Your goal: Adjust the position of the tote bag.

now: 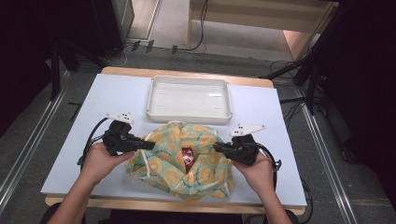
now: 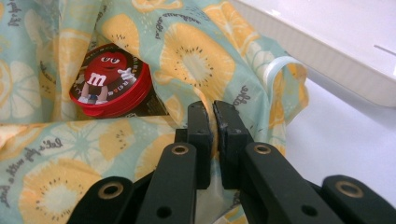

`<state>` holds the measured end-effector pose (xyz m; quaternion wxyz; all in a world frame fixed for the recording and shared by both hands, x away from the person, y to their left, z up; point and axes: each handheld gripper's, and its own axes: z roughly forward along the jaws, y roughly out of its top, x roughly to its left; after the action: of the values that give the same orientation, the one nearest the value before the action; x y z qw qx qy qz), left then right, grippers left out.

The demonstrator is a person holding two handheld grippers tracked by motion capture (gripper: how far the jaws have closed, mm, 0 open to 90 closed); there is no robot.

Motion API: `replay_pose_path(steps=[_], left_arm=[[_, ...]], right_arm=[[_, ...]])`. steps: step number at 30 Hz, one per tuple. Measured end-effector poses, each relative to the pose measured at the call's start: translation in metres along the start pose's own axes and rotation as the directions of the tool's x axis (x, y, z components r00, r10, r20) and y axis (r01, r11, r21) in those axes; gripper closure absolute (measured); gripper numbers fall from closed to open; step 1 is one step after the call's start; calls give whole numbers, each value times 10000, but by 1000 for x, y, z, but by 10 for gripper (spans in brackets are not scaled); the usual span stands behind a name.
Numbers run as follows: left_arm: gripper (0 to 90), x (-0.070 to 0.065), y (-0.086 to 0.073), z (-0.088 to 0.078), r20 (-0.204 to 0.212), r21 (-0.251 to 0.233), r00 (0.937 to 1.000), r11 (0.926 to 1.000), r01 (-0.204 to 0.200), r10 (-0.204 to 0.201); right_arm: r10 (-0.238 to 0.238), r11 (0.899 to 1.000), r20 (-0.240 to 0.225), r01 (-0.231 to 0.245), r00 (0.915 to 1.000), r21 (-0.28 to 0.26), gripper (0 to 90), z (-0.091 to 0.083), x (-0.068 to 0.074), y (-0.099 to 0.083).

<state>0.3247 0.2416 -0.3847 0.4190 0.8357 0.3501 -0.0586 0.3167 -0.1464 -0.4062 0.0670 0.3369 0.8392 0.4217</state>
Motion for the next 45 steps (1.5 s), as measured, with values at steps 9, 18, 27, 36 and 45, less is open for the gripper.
replay_pose_path(steps=[9,18,27,36,45], left_arm=[[900,12,-13,-16,-234,-201,9986,9987,471,-476],[900,21,-26,-32,-419,-442,9962,9963,742,-761],[900,28,-38,-42,-581,-439,9928,9938,1023,-1047],[900,32,-45,-46,-735,-306,9909,9934,1107,-1127],[900,35,-47,-46,-765,-288,9904,9932,1132,-1151]], right_arm=[[123,9999,111,-122,9999,-118,877,-6,-4,1],[195,9996,212,-190,9996,-193,883,-11,-7,-1],[148,9997,239,-143,9996,-198,895,-12,-8,-1],[31,9999,247,-29,9997,-107,900,-12,-9,-1],[52,9999,329,-47,9994,-136,900,-13,-8,-1]])
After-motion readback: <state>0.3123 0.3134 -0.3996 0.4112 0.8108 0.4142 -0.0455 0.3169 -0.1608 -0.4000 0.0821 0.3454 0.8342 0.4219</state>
